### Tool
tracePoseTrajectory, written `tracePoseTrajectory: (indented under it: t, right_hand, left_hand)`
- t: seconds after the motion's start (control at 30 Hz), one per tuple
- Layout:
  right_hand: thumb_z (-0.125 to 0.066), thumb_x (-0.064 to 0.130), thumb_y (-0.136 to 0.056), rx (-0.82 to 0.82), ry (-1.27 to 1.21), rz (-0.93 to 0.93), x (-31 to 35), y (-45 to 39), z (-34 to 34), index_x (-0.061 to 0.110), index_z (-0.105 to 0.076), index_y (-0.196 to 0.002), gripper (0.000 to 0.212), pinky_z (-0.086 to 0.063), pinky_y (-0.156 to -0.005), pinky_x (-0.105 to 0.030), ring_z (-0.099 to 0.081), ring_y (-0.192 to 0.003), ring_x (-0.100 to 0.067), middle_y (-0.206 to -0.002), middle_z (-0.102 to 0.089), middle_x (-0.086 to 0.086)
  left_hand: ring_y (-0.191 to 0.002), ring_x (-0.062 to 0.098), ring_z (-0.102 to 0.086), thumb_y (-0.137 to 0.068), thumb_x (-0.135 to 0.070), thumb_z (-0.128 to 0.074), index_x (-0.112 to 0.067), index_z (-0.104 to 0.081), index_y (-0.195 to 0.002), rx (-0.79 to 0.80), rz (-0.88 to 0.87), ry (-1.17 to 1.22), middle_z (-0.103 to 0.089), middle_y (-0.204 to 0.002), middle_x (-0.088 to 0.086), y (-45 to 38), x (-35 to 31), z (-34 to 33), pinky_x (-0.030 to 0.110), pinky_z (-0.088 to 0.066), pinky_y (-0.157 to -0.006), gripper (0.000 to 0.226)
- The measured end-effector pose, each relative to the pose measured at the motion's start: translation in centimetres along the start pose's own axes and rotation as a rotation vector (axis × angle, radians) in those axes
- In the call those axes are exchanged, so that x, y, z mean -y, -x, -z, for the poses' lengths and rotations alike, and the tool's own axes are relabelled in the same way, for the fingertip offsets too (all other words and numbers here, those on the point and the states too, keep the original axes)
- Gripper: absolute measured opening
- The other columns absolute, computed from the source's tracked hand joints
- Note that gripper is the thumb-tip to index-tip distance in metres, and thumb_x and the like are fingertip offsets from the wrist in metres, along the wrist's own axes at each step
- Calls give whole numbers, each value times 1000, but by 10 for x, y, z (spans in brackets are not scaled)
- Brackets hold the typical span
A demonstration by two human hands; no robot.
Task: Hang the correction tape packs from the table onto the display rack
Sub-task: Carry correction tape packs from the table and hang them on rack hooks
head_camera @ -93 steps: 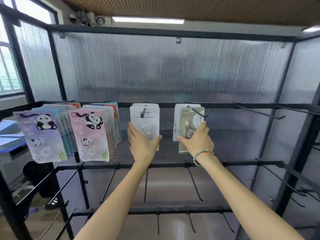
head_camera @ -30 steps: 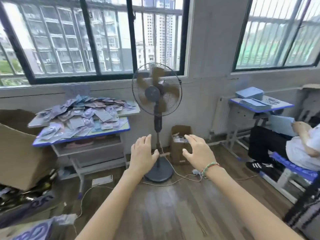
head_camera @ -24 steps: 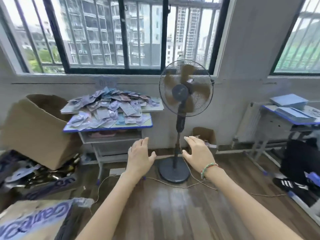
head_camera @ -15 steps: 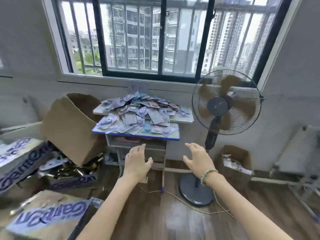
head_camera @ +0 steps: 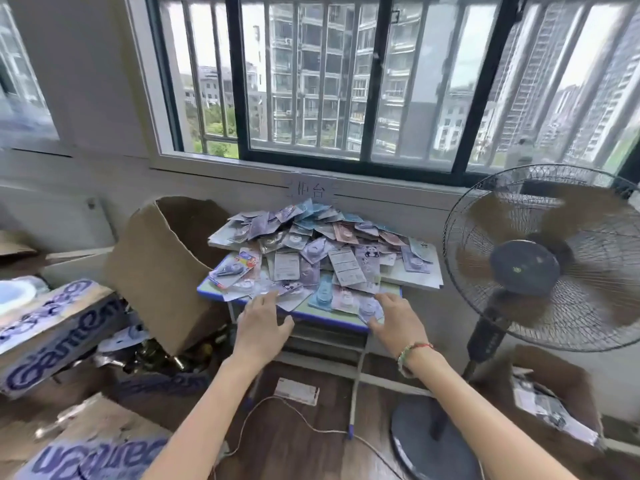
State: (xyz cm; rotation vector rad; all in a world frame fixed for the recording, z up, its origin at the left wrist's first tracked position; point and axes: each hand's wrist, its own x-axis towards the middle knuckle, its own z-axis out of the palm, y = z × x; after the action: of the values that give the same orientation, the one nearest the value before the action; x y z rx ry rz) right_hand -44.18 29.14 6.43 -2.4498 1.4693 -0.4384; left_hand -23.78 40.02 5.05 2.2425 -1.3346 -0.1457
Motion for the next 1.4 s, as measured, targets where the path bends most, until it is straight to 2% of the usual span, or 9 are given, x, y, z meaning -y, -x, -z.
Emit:
tracePoseTrajectory:
  t: [0.23, 0.4, 0.6, 0.83, 1.03, 1.1, 1.17, 1.3, 1.4]
  right_hand:
    - [-52, 28, -93, 67, 30, -47, -10, -90, -36, 11, -42, -138, 49, -38, -100, -33, -42, -127, -26, -139, -44, -8]
    - [-53, 27, -92, 88, 61, -85, -11, -170, -64, 12, -41, -140, 52, -33, -103, -30, -39, -131, -25, -141, -43, -9]
    - [-54, 29, -92, 156, 100, -175, -7, -263, -97, 12, -38, -142, 56, -36, -107, -35, -40, -130, -26, -142, -42, -9]
    - [-58, 41, -89, 197, 187, -308, -22, -334, -137, 12, -39, -135, 58, -39, -101, -36, -43, -125, -29, -134, -47, -12]
    - [-63, 50, -84, 249, 165, -364, -30, -377, -176, 9, -30, -138, 76, -37, -102, -39, -35, -131, -31, -141, -33, -15]
    - [-62, 56, -82, 280, 216, -383, -33, -383, -190, 6, -23, -143, 88, -34, -107, -40, -32, -132, -31, -143, -30, -16]
    - [-59, 59, -81, 275, 295, -377, -37, -386, -200, 5, -22, -143, 90, -31, -109, -41, -32, -130, -32, -140, -32, -17]
    - [-57, 49, -86, 245, 334, -332, -41, -388, -203, 6, -31, -135, 70, -38, -101, -38, -39, -122, -30, -132, -41, -15]
    - [-47, 29, -93, 216, 177, -316, -35, -384, -189, 8, -46, -117, 32, -42, -80, -33, -50, -109, -27, -118, -52, -11]
  left_hand:
    - [-135, 27, -34, -94, -32, -55, -10, -32, -146, 54, 37, 1, -39, -146, 12, -92, 19, -30, 36, -28, -109, 61]
    - [-136, 32, -33, -94, -32, -56, -6, -33, -144, 120, 50, 14, -33, -149, 19, -180, 35, -55, 39, -29, -110, 61]
    - [-123, 32, -41, -89, -33, -59, -8, -46, -131, 225, 129, 55, -49, -130, 17, -281, 63, -88, 41, -39, -100, 51]
    - [-127, 36, -37, -89, -35, -61, -6, -40, -130, 335, 229, 1, -38, -137, 20, -357, 72, -136, 43, -36, -101, 54]
    - [-134, 40, -29, -91, -37, -59, -5, -30, -138, 404, 296, -22, -20, -148, 23, -390, 75, -169, 49, -33, -105, 64]
    - [-135, 40, -27, -91, -39, -59, -5, -29, -139, 414, 315, -44, -18, -149, 24, -398, 79, -179, 49, -32, -106, 66]
    - [-136, 40, -27, -91, -43, -60, -5, -29, -140, 414, 331, -62, -19, -150, 24, -406, 82, -188, 50, -32, -107, 69]
    - [-137, 39, -28, -84, -55, -64, -7, -28, -143, 389, 357, -112, -24, -150, 24, -414, 80, -198, 50, -32, -105, 85]
    - [-136, 39, -30, -77, -68, -62, -8, -29, -144, 375, 388, -155, -26, -149, 23, -416, 76, -204, 50, -34, -103, 96]
